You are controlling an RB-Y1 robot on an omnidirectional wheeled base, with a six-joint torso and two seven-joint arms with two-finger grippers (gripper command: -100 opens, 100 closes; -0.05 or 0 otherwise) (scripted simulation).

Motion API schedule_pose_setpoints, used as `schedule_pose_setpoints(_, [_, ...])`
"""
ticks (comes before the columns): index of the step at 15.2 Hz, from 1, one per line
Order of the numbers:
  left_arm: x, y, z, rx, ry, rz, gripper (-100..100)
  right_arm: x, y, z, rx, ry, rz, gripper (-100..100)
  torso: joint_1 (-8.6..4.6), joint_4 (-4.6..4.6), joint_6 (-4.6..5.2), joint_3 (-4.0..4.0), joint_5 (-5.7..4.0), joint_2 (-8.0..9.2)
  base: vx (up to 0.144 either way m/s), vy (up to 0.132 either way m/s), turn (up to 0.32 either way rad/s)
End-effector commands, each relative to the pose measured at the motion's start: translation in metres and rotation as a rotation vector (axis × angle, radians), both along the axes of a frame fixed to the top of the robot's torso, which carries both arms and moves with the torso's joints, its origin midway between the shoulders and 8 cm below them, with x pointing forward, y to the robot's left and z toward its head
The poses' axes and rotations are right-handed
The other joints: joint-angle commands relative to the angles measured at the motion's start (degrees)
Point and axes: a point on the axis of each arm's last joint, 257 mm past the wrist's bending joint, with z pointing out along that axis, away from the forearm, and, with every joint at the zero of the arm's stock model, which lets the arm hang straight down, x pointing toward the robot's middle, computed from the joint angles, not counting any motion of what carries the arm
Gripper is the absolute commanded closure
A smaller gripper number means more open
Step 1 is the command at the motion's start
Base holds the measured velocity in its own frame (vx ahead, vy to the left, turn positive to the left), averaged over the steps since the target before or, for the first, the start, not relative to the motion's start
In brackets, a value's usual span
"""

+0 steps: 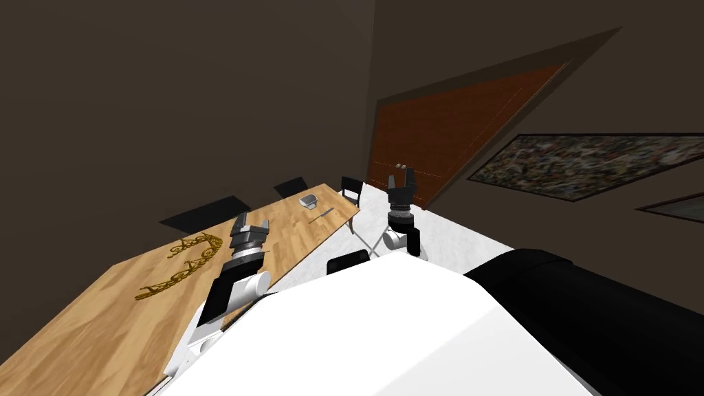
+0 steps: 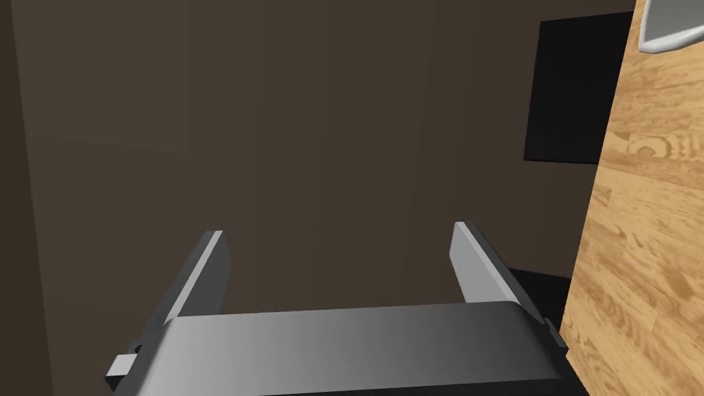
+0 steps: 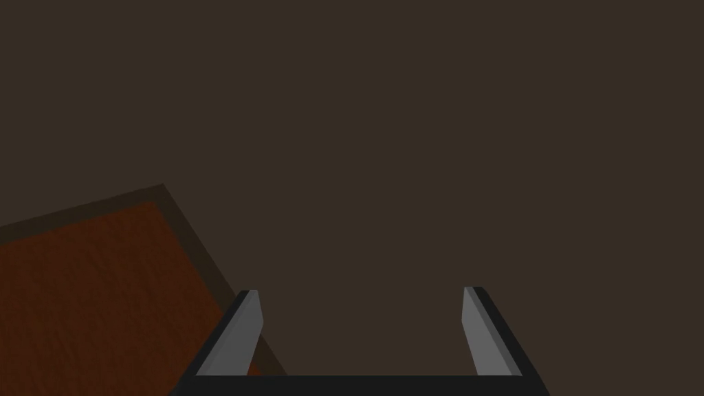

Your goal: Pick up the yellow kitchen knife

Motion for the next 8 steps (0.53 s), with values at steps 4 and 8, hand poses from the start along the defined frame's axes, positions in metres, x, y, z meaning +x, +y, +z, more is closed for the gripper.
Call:
schedule_pose_setpoints(4, [0.002, 0.047, -0.055, -0.040, 0.167, 0.062, -100, 0.000, 0.000, 0.000, 0.000, 0.000, 0.000, 0, 0.02, 0.00, -0.04, 0.01, 0.00, 0.01, 0.017, -0.046, -0.191])
schedule_pose_setpoints(8, [-0.002, 0.068, -0.083, -0.068, 0.256, 0.097, -100, 0.000, 0.000, 0.000, 0.000, 0.000, 0.000, 0, 0.01, 0.00, 0.01, 0.00, 0.01, -0.01, 0.025, -0.039, -0.193])
